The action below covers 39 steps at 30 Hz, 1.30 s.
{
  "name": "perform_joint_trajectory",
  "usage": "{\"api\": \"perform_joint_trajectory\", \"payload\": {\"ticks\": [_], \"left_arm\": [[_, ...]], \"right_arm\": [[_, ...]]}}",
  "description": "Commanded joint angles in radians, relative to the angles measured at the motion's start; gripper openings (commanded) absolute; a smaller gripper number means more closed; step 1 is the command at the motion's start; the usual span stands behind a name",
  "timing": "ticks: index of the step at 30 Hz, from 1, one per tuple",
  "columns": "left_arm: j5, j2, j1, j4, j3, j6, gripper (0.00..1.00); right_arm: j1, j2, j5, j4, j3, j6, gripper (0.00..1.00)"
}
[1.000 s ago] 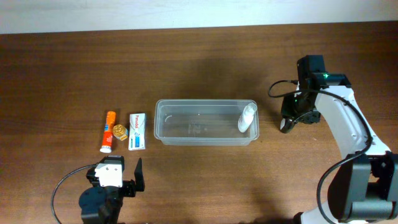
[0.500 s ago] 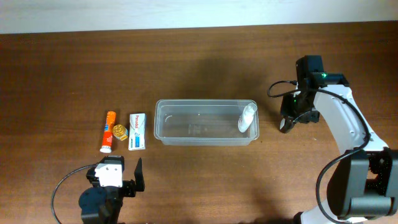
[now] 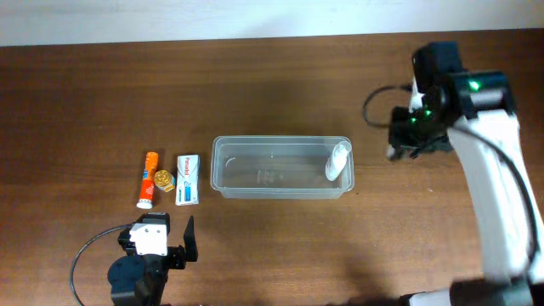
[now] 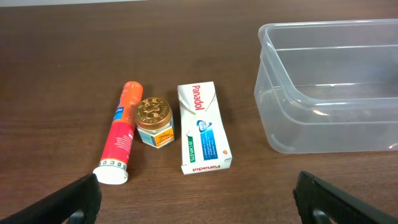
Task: Pack container
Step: 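Place the dark bottle into the container beside the white bottle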
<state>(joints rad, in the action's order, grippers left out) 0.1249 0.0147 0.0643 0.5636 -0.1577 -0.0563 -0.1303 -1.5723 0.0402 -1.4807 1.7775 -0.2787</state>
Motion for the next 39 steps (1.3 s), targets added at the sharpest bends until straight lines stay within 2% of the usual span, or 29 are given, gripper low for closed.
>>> {"api": "perform_joint_trajectory", "payload": {"ticks": [1, 8, 13, 23, 30, 32, 35, 39], "left_arm": [[0.017, -0.009, 0.004, -0.003, 0.006, -0.011, 1.0], [0.018, -0.009, 0.004, -0.003, 0.006, -0.012, 1.0], [0.018, -0.009, 0.004, -0.003, 0.006, -0.012, 1.0], [0.017, -0.009, 0.004, -0.003, 0.006, -0.012, 1.0], [0.018, -0.009, 0.004, -0.003, 0.006, -0.012, 1.0], [0.017, -0.009, 0.004, -0.003, 0.006, -0.012, 1.0], [0.018, -0.009, 0.004, -0.003, 0.006, -0.012, 1.0], [0.017, -0.009, 0.004, -0.003, 0.006, -0.012, 1.0]], "right_arm": [[-0.116, 0.078, -0.003, -0.011, 0.056, -0.057, 0.06], [-0.328, 0.044, -0.006, 0.027, 0.014, -0.158, 0.05], [-0.414, -0.058, -0.002, 0.16, -0.081, -0.169, 0.05], [-0.346, -0.296, 0.05, 0.291, -0.14, -0.164, 0.05], [-0.324, -0.366, 0.02, 0.312, -0.141, -0.148, 0.06], [-0.327, -0.367, 0.013, 0.322, -0.142, -0.145, 0.13], [-0.328, -0.367, 0.01, 0.326, -0.141, -0.145, 0.28], [-0.327, -0.348, -0.03, 0.322, -0.123, -0.145, 0.36]]}}
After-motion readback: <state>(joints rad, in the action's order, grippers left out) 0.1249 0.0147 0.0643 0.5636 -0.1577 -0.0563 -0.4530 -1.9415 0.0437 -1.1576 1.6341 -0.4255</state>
